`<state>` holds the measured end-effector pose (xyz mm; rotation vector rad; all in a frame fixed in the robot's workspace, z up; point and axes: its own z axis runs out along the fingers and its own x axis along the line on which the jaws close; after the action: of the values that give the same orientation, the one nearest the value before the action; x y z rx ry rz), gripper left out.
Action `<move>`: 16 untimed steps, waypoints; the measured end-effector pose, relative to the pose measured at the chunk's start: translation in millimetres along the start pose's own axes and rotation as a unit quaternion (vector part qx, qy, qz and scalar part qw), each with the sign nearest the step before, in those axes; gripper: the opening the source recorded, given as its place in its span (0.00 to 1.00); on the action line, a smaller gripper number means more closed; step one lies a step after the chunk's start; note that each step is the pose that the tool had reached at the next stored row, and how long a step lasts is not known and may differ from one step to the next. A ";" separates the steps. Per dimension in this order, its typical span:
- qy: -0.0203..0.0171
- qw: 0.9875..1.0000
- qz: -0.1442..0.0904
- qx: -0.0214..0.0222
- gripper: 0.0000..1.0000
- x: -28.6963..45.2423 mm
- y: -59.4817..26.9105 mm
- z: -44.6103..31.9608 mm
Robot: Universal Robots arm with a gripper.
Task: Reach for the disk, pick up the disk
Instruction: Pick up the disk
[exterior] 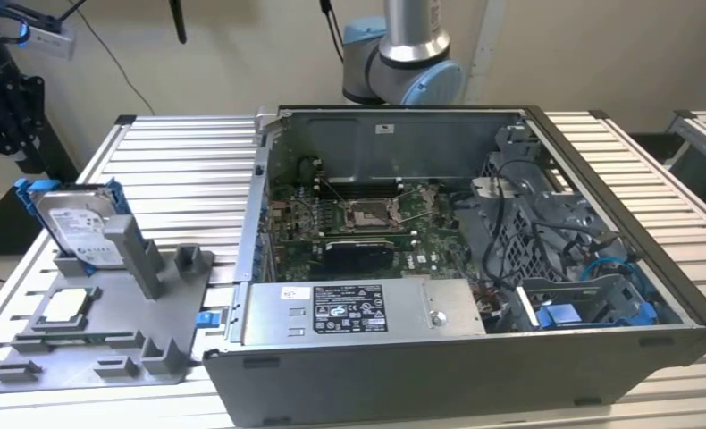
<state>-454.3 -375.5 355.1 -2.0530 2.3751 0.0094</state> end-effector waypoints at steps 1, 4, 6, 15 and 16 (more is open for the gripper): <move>0.000 1.000 -0.004 0.000 0.00 0.4 0.1 0.2; 0.000 1.000 -0.006 0.000 0.00 0.5 0.1 0.2; 0.000 1.000 -0.007 0.000 0.00 0.6 0.1 0.4; 0.000 1.000 -0.007 0.000 1.00 0.6 0.1 0.3; 0.000 1.000 -0.008 0.000 1.00 0.6 0.1 0.3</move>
<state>-454.5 -376.1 354.8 -2.0709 2.3594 0.0092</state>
